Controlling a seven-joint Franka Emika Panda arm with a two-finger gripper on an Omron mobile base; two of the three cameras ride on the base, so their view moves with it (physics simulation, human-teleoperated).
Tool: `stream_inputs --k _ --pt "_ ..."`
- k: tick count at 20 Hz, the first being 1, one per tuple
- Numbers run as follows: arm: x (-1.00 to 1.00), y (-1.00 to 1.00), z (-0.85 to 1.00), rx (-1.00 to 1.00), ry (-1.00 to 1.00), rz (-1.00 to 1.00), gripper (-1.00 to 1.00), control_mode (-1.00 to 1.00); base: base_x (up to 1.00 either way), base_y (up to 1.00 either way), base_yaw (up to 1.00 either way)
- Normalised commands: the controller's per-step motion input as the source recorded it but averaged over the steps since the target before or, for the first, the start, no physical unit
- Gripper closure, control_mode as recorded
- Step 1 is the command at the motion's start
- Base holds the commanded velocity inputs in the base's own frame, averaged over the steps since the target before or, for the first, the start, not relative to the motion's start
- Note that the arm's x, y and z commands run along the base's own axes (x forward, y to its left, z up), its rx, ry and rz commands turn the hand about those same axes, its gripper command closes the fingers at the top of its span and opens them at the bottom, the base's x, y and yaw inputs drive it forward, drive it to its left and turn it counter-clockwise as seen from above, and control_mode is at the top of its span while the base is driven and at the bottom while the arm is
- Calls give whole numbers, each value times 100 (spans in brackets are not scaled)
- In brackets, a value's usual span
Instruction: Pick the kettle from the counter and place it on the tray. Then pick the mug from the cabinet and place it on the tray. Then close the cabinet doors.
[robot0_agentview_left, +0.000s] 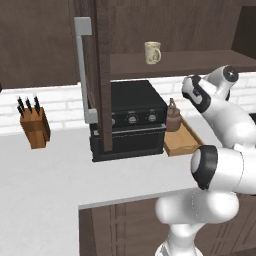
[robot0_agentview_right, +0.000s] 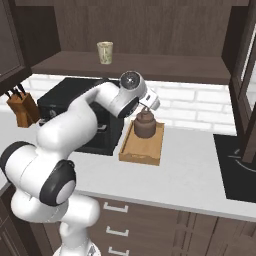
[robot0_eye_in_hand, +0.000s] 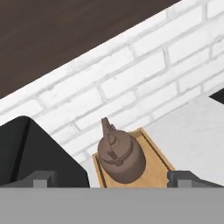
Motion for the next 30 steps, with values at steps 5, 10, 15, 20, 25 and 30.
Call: stream_inputs --k 5,10,15,20,25,30 --pt "-9 7 70 0 -4 6 -100 -100 0 0 0" --pt "-11 31 100 -1 -12 4 -100 -100 0 0 0" --pt "15 45 73 0 -22 6 -100 -100 0 0 0" --pt "7 57 43 0 -21 8 -100 -100 0 0 0" --pt "0 56 0 -6 11 11 -100 -100 0 0 0" --pt "0 38 10 -15 23 10 -100 -100 0 0 0"
